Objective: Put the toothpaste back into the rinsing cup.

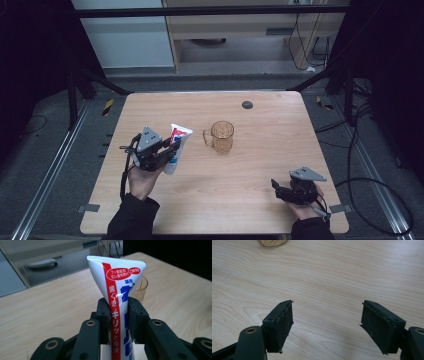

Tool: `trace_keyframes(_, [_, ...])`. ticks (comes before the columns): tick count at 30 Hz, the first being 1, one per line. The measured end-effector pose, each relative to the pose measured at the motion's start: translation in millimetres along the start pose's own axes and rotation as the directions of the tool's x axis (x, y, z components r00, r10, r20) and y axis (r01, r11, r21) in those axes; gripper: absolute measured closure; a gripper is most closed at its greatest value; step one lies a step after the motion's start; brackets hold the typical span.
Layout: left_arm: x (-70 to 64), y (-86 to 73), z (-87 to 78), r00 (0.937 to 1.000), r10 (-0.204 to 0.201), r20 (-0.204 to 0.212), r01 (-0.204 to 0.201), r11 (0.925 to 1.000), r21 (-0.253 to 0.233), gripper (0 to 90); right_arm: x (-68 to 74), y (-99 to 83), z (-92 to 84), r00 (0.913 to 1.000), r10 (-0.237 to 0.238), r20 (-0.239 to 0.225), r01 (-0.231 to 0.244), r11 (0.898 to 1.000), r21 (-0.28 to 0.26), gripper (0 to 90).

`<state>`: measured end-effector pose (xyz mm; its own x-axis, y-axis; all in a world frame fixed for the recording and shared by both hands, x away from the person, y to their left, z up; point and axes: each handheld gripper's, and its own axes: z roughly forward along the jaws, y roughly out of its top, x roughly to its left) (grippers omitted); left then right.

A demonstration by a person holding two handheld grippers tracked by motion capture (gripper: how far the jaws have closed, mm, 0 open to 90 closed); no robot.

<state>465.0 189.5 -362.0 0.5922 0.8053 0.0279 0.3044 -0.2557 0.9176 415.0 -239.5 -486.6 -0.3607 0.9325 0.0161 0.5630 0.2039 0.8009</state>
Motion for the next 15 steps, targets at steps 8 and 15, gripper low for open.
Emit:
trace_keyframes(8, [0.4,7.5,11.0,0.9987,-0.04,-0.032,0.035,0.9903,-0.134,72.0,-0.9,-0.5,0.8,1.0,-0.009,-0.001,0.009,1.0,0.003,25.4])
trace_keyframes(15, [8.4,9.4,25.6,0.993,-0.115,-0.027,0.106,0.9704,-0.217,72.1,-0.9,-0.7,1.3,1.0,-0.01,-0.001,0.01,1.0,0.0,25.7])
